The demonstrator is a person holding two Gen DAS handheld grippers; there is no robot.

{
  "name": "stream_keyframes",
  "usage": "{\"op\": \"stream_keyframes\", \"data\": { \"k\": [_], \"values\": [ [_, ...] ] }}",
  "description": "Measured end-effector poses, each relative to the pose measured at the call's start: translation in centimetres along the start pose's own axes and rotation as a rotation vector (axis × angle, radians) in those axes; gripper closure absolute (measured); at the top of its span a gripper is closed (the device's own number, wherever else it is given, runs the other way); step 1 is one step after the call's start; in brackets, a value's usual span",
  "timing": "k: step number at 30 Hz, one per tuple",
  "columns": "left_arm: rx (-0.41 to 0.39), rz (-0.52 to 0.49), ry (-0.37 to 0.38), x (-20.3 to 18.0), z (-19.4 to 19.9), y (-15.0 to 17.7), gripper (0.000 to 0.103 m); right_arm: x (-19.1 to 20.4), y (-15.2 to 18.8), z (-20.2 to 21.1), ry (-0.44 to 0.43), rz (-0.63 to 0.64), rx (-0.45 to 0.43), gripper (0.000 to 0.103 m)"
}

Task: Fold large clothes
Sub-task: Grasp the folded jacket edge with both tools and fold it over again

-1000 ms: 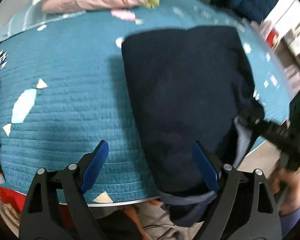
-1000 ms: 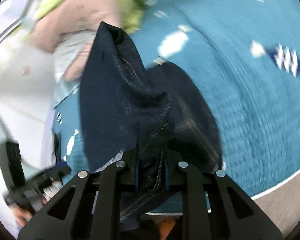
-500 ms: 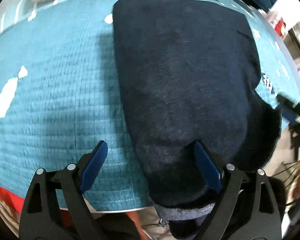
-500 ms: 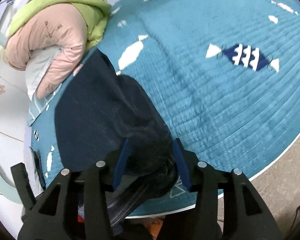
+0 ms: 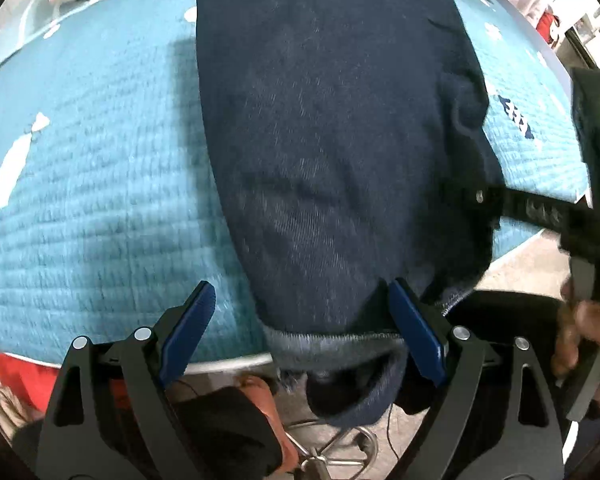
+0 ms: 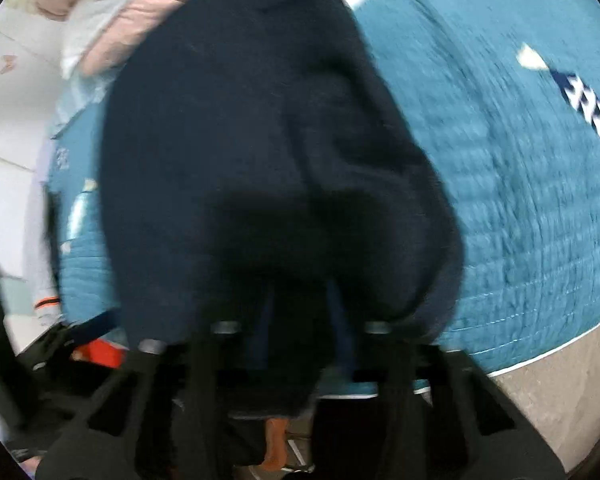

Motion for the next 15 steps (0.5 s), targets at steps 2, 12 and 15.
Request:
{"op": "stream_keyframes", "data": {
  "k": [2,12,15],
  "values": [
    [-0.011,-0.015,-0.009,-0.2,0.3,0.2,0.015,0.0,-0.3,-0.2,-0.005,-0.005,0.009,0.094],
    [-0.156,0.147,0.084,3.5,4.1,-3.2,0.016,-3.8,-1.7,5.3,-0.142,-0.176,-0.168,0.046],
    [-0.146,0.21,0.08,5.0,2.7,-3.7,0.016,-5.1,-1.7,3.7,-0.08,-0.211,-0.097,0.042]
  ]
}}
Point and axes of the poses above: each gripper's, at about its wrist camera, not at the fingertips, and z roughly against the way its jaws point, x to its left, y to its underside, the point moved 5 cm from there along -z, roughly the way its jaws point, and after that the axes turned 4 degrees about -z, right-handed, at the moved point
